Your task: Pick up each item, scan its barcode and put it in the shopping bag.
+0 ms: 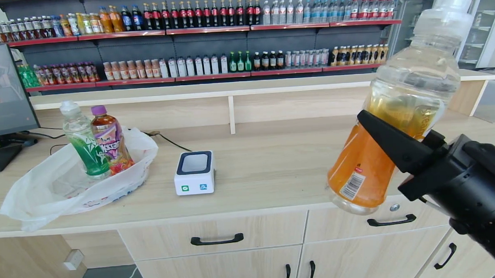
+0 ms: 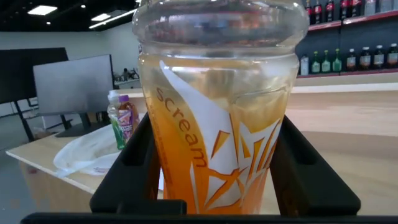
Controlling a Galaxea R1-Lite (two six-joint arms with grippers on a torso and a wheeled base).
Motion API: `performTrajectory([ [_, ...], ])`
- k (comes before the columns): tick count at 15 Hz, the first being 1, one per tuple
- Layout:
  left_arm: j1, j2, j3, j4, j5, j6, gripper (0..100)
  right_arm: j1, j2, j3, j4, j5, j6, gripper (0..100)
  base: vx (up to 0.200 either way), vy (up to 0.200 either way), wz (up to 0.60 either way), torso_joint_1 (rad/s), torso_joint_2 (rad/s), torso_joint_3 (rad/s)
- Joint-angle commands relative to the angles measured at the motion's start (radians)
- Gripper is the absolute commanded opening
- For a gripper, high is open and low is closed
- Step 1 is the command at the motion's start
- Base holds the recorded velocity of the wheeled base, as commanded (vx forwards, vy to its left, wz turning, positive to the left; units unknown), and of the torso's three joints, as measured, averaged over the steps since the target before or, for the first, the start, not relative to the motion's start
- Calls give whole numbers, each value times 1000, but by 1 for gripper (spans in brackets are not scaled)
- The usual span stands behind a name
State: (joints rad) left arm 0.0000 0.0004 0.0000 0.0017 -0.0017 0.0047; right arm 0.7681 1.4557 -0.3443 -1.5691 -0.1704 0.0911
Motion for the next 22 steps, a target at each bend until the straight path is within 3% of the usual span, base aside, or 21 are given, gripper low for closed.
performTrajectory([
  [1,0,0,0,0,0,0,100,66,5,-58,-2,3,38,0,0,0,0,0,0,0],
  [5,0,0,0,0,0,0,100,123,54,-219,27,3,45,0,0,0,0,0,0,0],
  [13,0,0,0,0,0,0,100,296,66,-251,63,26,98,0,0,0,0,0,0,0],
  [22,0,0,0,0,0,0,100,315,77,-298,67,15,136,0,0,0,0,0,0,0],
])
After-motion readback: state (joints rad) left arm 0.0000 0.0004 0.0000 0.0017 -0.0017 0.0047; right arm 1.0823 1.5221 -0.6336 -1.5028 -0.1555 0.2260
